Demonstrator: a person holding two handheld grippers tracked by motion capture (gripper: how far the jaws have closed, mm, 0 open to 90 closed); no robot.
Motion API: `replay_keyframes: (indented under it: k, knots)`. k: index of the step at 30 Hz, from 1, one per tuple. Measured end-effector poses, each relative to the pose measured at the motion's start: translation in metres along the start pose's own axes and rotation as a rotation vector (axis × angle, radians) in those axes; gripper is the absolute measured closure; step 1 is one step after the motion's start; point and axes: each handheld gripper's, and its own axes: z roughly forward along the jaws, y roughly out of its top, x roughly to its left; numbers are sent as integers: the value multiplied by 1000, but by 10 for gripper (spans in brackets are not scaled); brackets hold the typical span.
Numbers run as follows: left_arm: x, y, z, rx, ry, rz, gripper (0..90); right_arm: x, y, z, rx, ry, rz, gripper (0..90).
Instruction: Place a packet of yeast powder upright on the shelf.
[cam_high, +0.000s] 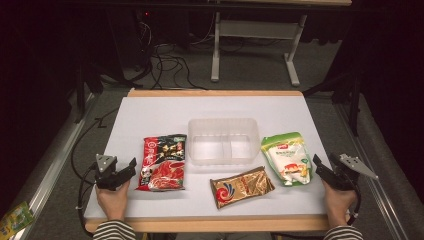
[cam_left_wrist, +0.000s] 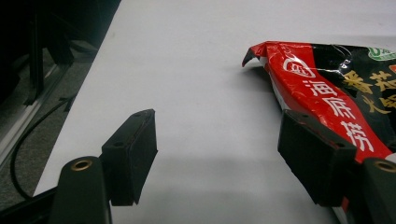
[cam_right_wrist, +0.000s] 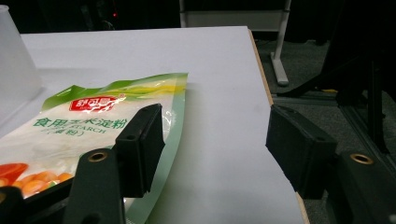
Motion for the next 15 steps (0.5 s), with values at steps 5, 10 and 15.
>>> replay_keyframes:
  k: [5,10,15]
  knots:
    - [0,0,1,3,2,-1,288,2,2,0,19,33,24,390]
    - [-1,0,0,-3,1,8,287,5,7,-1,33,68,12,390]
    - [-1,0,0,-3,-1,9,285,3,16,-3,62,104,-9,383]
